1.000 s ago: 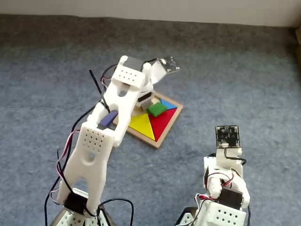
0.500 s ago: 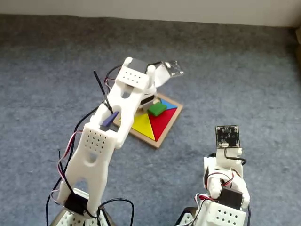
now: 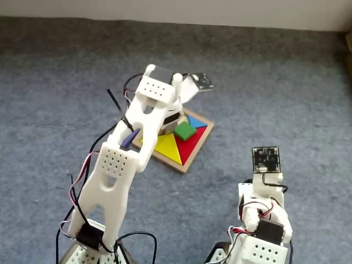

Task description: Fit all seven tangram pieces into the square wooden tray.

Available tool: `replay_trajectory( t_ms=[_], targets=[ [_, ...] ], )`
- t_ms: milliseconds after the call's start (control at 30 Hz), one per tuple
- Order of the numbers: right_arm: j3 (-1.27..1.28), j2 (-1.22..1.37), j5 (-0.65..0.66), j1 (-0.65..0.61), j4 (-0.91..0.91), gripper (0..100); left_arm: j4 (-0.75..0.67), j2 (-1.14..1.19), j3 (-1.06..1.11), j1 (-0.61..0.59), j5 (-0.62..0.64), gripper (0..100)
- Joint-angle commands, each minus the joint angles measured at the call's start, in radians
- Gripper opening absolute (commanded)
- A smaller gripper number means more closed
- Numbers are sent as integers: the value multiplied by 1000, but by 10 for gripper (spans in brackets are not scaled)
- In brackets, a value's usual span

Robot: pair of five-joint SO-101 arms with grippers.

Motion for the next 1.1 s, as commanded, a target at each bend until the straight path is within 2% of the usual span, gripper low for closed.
replay_trajectory(
  t_ms=[0, 267, 600, 733, 1067],
  targets=[
    [97, -21, -2, 13, 2, 9, 21, -8, -53, 36, 17, 11],
    [97, -21, -2, 13, 2, 9, 23, -44, -102, 2, 63, 11],
    [97, -21, -2, 13, 2, 9, 23, -297, 137, 39, 68, 11],
    [97, -21, -2, 13, 2, 9, 21, -375, 220, 70, 138, 14],
    [97, -21, -2, 15, 2, 9, 14, -372, 387, 64, 210, 14]
  ],
)
